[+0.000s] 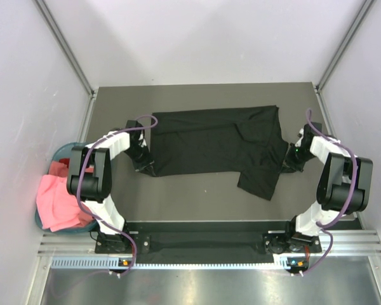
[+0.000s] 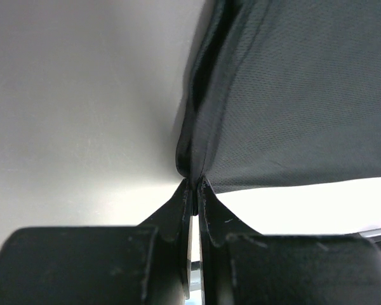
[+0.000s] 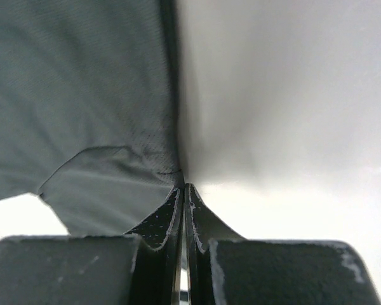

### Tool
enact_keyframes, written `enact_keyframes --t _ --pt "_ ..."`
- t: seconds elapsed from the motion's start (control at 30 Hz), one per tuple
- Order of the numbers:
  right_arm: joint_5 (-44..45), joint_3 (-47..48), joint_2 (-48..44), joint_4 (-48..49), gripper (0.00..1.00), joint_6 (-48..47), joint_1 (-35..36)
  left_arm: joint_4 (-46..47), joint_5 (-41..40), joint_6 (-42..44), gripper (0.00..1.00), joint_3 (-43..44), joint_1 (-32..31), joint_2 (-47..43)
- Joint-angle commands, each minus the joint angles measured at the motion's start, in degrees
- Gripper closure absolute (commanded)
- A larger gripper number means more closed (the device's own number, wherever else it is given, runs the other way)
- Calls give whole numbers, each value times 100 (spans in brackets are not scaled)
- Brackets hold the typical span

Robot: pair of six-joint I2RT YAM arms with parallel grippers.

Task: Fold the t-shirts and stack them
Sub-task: Fold the tshirt

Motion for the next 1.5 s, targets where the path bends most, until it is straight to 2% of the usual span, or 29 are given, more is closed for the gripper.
enact_keyframes --t 0.0,0.27,0.7,0.93,1.47 --pt "-11 479 -413 -228 100 -14 96 -70 11 182 100 376 22 -345" --pt "-2 1578 -255 -623 100 -137 87 -334 -138 191 100 1290 31 -178" --pt "-547 3150 843 -790 100 -225 96 -387 -463 121 100 2230 101 279" --pt "-757 3652 1335 -834 100 -137 104 -475 -499 156 100 2837 180 797" --pt "-723 4540 2161 -931 100 -137 131 -431 -455 7 100 3408 215 1272"
